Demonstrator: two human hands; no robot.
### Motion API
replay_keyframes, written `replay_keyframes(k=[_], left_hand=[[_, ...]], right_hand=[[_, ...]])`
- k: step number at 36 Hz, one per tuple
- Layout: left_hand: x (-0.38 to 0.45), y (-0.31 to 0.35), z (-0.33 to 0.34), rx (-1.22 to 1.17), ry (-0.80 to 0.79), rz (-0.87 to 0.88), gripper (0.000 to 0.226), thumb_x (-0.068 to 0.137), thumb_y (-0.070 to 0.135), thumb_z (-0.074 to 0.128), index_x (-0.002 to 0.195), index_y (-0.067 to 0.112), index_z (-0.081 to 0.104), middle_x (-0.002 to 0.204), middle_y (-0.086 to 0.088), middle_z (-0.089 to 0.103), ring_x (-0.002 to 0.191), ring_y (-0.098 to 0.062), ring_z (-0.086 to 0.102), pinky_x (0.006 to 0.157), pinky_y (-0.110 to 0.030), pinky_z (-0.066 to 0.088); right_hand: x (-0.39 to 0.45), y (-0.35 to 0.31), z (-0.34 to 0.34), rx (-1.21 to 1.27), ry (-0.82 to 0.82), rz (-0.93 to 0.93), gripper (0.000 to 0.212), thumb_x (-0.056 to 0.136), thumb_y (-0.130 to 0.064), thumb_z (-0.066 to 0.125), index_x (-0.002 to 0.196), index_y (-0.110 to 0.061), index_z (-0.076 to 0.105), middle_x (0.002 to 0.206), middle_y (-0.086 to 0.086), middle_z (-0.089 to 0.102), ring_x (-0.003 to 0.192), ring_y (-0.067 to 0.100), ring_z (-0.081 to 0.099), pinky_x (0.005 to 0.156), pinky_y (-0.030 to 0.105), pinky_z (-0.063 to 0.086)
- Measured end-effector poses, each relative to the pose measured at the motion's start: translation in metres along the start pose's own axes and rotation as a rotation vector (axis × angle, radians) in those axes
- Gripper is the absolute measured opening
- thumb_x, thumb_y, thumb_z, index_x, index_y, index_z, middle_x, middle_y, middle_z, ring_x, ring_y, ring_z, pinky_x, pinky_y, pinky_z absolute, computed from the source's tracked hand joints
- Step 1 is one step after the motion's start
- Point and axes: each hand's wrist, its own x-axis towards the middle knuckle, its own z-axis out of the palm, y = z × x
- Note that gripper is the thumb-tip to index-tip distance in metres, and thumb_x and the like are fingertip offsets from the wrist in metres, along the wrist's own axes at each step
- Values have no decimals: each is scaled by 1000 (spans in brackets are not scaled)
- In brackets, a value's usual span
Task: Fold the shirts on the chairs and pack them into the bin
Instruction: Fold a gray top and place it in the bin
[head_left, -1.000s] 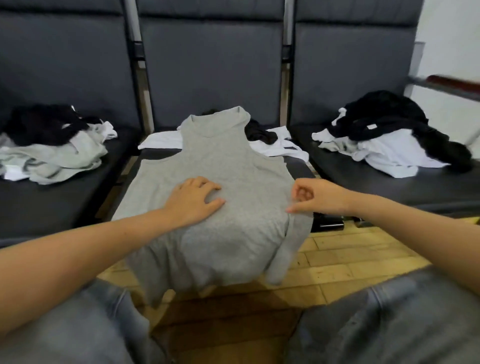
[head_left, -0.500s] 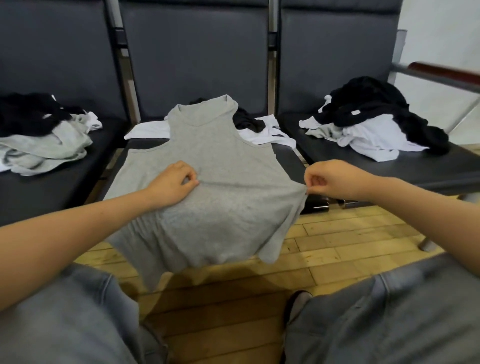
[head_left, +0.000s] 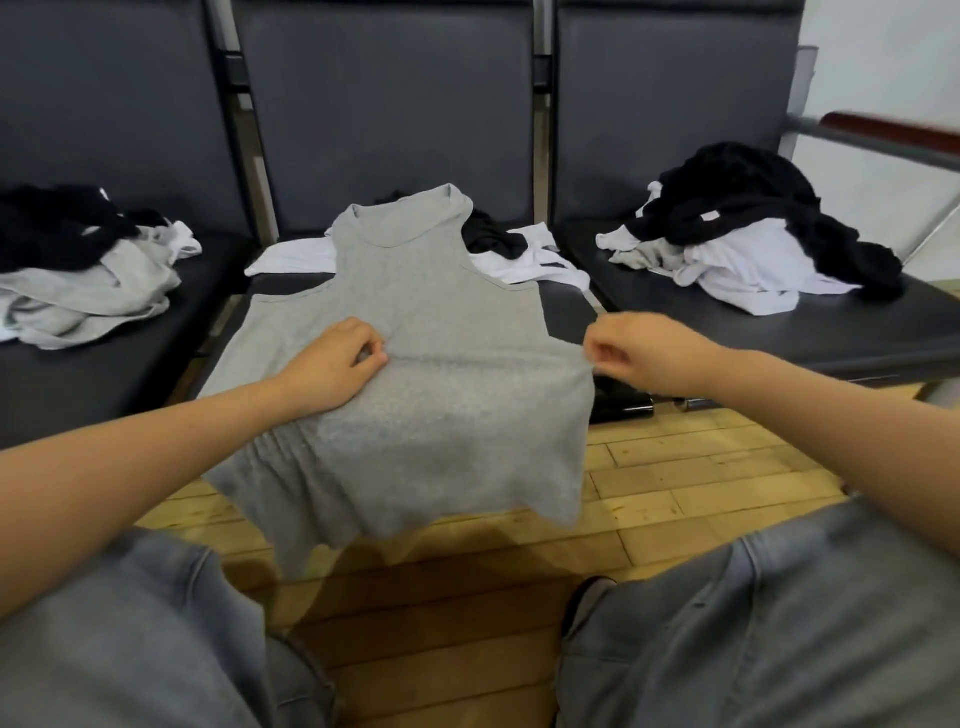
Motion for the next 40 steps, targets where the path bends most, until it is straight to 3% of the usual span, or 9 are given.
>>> replay_keyframes(k=[5, 8, 12, 17, 22, 27, 32, 35, 40], left_hand=[[0, 1, 0, 9, 4, 4, 11, 95, 20, 58, 85, 16, 54, 98, -7, 55, 92, -21, 52, 81, -29, 39], [0, 1, 1, 7, 20, 11, 9, 93, 21, 59, 87, 16, 56, 99, -7, 56, 93, -20, 52, 86, -31, 42], [-1, 3, 1, 13, 29, 13, 6, 93, 21, 60, 88, 18, 57, 100, -6, 56, 94, -19, 51, 87, -30, 41], [-1, 1, 2, 18, 34, 18, 6, 92, 21, 62, 89, 17, 59, 98, -7, 57, 95, -22, 53, 89, -36, 43], [-2, 0, 1, 4, 42, 24, 6, 92, 20, 61, 90, 15, 60, 97, -6, 57, 93, -20, 53, 87, -33, 43], [-2, 0, 0, -3, 39, 18, 2, 92, 18, 61, 90, 17, 61, 98, -6, 58, 92, -21, 54, 87, -34, 44], [-2, 3, 0, -1, 29, 10, 2, 91, 17, 60, 90, 18, 61, 100, -7, 58, 95, -22, 55, 90, -34, 43], [-3, 3, 0, -1, 24, 1, 6, 92, 18, 59, 97, 17, 62, 104, -7, 58, 101, -24, 55, 93, -35, 42], [-2, 7, -4, 184, -145, -69, 80, 75, 72, 30, 141, 28, 43, 142, -1, 45, 133, -23, 39, 113, -43, 26]], right_hand=[[4, -9, 12, 247, -140, 137, 28, 87, -1, 50, 100, -22, 61, 93, -4, 53, 82, 13, 50, 81, 28, 44], [14, -16, 13, 400, -34, 317, 15, 98, -24, 50, 103, -18, 62, 102, 0, 63, 96, 18, 57, 88, 34, 45], [32, -24, 16, 432, -7, 533, 72, 80, -64, 63, 113, 1, 62, 94, 13, 65, 85, 27, 60, 75, 41, 47], [47, -38, 22, 483, -103, 561, 39, 84, -32, 70, 61, -10, 48, 62, 3, 44, 61, 14, 43, 55, 29, 32], [54, -48, 13, 1179, 111, 712, 10, 94, -12, 56, 89, -7, 63, 99, 9, 68, 88, 20, 64, 80, 32, 53], [43, -34, 4, 1403, -61, 859, 14, 88, -11, 68, 102, -8, 68, 104, 7, 70, 90, 20, 67, 67, 34, 55], [32, -15, 4, 1031, 89, 793, 24, 85, -16, 71, 106, -6, 67, 86, 0, 61, 68, 12, 53, 47, 17, 43], [27, -7, 3, 411, 183, 494, 22, 87, -19, 64, 109, -15, 65, 91, -7, 59, 81, 12, 55, 65, 25, 44], [34, -4, 22, 213, 64, 416, 55, 85, -15, 61, 138, -16, 45, 100, 0, 57, 92, 18, 53, 74, 31, 41]])
